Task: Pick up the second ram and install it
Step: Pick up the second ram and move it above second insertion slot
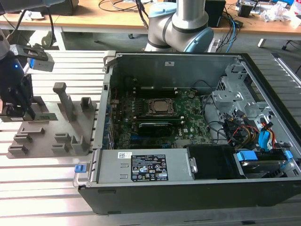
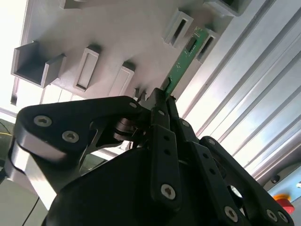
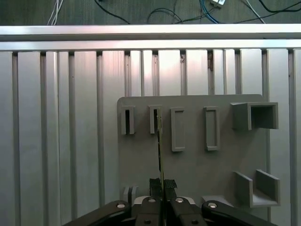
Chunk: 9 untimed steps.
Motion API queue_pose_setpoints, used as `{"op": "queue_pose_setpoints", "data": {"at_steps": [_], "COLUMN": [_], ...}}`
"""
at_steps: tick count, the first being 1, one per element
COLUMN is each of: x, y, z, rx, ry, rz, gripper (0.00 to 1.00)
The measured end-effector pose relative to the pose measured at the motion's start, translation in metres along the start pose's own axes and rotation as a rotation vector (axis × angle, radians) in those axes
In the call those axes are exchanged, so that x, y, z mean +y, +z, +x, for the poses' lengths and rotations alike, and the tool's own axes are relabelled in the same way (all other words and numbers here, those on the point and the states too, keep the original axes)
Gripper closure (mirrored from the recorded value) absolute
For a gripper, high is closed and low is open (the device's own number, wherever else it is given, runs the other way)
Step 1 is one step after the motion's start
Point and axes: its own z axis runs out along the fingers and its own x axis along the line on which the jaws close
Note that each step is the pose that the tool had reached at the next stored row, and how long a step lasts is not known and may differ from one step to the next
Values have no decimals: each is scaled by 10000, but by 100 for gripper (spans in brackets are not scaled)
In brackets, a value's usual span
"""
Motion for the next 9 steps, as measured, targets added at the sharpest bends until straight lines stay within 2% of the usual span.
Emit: {"op": "queue_pose_setpoints", "data": {"at_steps": [3,9], "x": [0,0], "y": [-64,-273], "z": [0,-2], "rx": [0,2], "ry": [0,0], "rz": [-1,-4], "gripper": [86,86]}}
